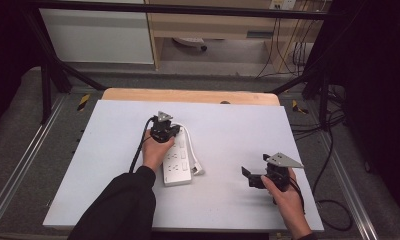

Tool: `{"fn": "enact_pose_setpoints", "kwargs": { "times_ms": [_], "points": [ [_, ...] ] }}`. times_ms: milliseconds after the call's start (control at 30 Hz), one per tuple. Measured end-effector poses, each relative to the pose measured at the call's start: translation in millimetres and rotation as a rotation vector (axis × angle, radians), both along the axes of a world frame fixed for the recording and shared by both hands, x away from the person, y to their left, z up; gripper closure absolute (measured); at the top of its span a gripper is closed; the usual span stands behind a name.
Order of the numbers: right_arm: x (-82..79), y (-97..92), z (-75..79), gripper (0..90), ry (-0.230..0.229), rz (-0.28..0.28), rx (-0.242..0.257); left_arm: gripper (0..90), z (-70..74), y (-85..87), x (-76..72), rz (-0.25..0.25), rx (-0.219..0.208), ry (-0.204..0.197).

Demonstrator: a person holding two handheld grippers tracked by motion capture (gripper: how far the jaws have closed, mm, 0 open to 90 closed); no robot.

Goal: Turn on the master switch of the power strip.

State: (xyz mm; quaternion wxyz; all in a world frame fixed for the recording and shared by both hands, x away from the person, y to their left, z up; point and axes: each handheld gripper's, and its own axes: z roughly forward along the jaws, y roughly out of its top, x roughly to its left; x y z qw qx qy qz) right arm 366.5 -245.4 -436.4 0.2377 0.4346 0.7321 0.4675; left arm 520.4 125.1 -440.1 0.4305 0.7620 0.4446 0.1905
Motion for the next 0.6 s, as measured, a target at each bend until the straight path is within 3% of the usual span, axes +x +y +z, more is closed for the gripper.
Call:
{"fn": "enact_pose_setpoints", "kwargs": {
  "times_ms": [600],
  "points": [
    [0.0, -0.2, 0.0, 3.2, -0.001, 0.001, 0.0, 90.0, -0.9, -3.0, -1.0, -0.004, 0.013, -0.01]
  ]
}}
